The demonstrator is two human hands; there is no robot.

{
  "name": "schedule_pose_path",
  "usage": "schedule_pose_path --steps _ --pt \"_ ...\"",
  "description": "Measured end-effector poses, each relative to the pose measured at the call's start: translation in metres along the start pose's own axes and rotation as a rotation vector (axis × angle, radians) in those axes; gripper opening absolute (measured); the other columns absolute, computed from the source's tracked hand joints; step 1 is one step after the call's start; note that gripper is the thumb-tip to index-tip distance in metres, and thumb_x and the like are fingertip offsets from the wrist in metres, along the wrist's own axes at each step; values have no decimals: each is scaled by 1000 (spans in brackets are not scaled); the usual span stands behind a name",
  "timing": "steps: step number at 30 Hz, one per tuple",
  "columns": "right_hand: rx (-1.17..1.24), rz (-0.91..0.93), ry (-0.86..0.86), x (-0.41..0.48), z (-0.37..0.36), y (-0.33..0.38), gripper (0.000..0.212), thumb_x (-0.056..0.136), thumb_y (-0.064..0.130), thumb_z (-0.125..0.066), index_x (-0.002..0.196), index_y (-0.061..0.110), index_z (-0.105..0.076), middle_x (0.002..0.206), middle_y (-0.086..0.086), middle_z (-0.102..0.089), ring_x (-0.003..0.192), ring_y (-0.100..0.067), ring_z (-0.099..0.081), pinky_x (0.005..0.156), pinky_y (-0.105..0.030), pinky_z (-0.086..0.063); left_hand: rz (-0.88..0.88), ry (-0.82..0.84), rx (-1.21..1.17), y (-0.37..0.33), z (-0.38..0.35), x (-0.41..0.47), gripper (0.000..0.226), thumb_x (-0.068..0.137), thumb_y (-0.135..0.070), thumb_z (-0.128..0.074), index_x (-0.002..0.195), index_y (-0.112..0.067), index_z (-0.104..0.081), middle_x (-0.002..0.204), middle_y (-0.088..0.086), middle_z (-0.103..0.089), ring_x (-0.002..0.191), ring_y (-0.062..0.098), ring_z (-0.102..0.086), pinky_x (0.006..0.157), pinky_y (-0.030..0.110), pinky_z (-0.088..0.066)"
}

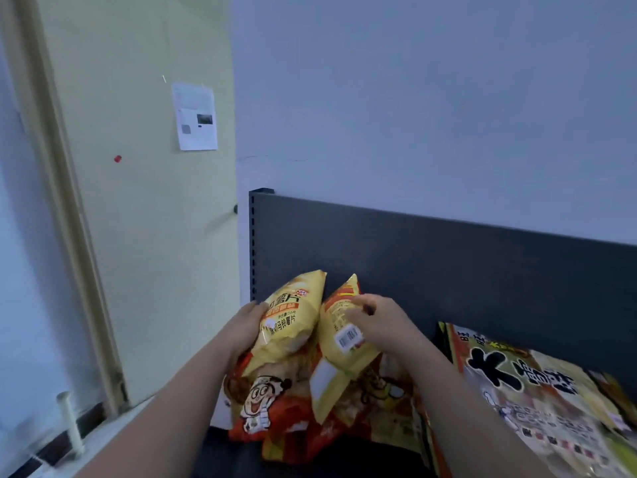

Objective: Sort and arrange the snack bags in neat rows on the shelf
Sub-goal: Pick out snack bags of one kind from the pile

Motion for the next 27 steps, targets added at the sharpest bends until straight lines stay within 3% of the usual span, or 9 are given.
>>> schedule_pose_path --steps 3,5,7,10,14,17,19,22,27 --pt "-7 -62 58 0 -16 -2 79 70 51 -76 140 35 -43 130 6 -44 113 -16 -51 77 -27 -48 -60 -60 194 8 8 22 48 100 -41 -35 141 -18 -46 142 11 -51 125 31 -50 110 42 -37" --pt "-65 -80 23 1 -18 -2 81 69 44 -78 140 35 -41 132 4 -44 109 -16 -51 76 -27 -49 -84 -114 244 10 14 27 44 103 -33 -35 140 -15 -49 144 12 -49 129 32 -47 109 41 -37" --pt "-108 -89 -26 3 -17 -1 78 73 33 -74 143 32 -39 133 1 -45 103 -15 -51 68 -25 -48 -108 -84 139 10 13 26 48 99 -50 -40 120 -14 -64 128 14 -62 117 33 -57 102 44 -44" --pt "-136 -117 -59 5 -15 -1 75 78 23 -69 144 30 -36 134 -1 -44 101 -15 -52 63 -22 -47 -115 51 62 13 3 24 81 65 -90 -46 103 -24 -73 105 3 -72 98 24 -67 95 45 -51" --pt "-243 -162 -84 7 -23 1 73 79 26 -65 144 35 -34 135 -3 -45 108 -22 -54 81 -36 -54 -142 128 141 10 -8 23 78 63 -84 -59 118 -29 -65 107 -2 -69 94 19 -66 91 40 -53" --pt "-322 -174 -80 7 -31 5 73 79 28 -62 146 35 -31 134 -4 -45 98 -24 -60 66 -33 -52 -137 143 202 8 -10 27 76 72 -79 -55 123 -23 -61 105 -2 -67 94 20 -65 92 41 -53" --pt "-371 -180 -91 4 -29 8 74 79 33 -64 146 35 -31 136 -4 -44 97 -22 -61 67 -33 -53 -126 164 225 8 -7 29 95 62 -88 -54 129 -20 -57 114 2 -66 101 23 -64 96 45 -51" --pt "-469 -148 -191 -4 -13 16 79 73 49 -69 144 35 -35 137 0 -45 113 -23 -55 87 -41 -53 -109 157 233 9 5 35 128 44 -98 -49 143 -17 -43 138 8 -54 121 29 -55 103 48 -46" --pt "-530 -94 -230 -15 -14 32 74 74 54 -67 140 34 -42 136 2 -49 120 -23 -49 89 -39 -50 -128 163 224 5 10 25 130 48 -97 -50 149 -17 -35 147 9 -46 129 29 -50 106 48 -43"
Point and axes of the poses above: each hand's wrist, its own x-axis towards the middle knuckle, its own z-axis out of the back of the hand, y = z × x, the point moved 9 cm from there along x, towards the middle knuckle
